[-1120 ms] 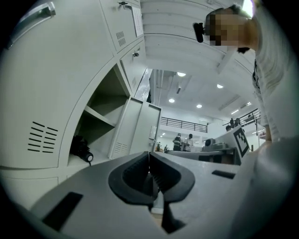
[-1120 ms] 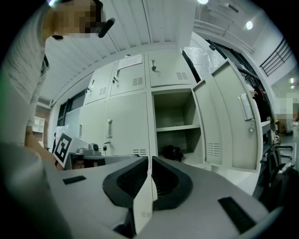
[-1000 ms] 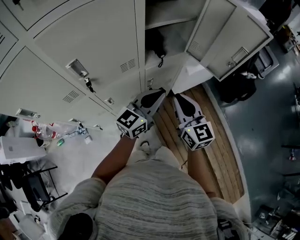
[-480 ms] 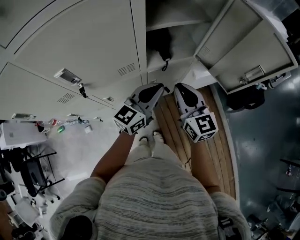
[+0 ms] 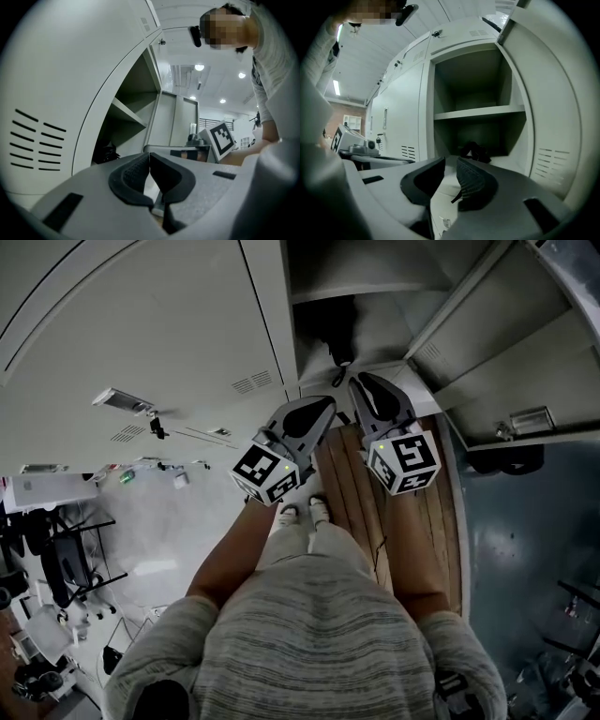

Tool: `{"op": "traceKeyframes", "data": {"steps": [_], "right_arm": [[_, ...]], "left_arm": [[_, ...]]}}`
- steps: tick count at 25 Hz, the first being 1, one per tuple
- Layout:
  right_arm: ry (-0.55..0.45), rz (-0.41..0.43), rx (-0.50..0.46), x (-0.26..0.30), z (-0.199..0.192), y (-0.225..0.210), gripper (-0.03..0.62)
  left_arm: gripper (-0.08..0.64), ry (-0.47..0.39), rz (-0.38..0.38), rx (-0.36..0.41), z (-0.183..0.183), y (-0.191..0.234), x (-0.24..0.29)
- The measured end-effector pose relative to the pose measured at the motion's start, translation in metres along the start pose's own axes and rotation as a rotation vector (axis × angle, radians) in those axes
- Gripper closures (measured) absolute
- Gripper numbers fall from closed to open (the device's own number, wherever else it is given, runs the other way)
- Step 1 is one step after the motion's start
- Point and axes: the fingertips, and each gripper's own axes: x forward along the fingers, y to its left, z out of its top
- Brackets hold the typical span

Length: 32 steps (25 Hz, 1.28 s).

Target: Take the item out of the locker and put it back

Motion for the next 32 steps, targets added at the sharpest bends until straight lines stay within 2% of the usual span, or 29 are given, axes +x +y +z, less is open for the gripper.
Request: {"op": "traceKeyframes", "data": {"steps": [2, 6, 11, 22, 32], "right_arm": [[0.022, 0.003, 0.020, 0.011, -0.005, -0.005, 0.451], [0.072, -0.011, 0.029, 0.033, -0.019, -0.013, 0.405], [0.106, -0.068, 0.032, 0.058, -0.034, -0.026, 0.344], [0.257, -0.147, 0.048, 0.098, -0.072, -0.048, 0.341], [0.280, -0.168, 0.068, 0.095, -0.077, -0.051, 0.374]], "left_arm": [[0.551, 0.004, 0.011, -0.004, -0.003, 0.004, 0.001], [0.552, 0.012, 0.031, -0.010, -0.008, 0.012, 0.003], [0.552, 0.020, 0.040, -0.018, -0.012, 0.016, 0.004], [0.551, 0.042, 0.055, -0.032, -0.020, 0.016, -0.006], [0.551, 0.047, 0.050, -0.027, -0.022, 0.008, -0.013]]}}
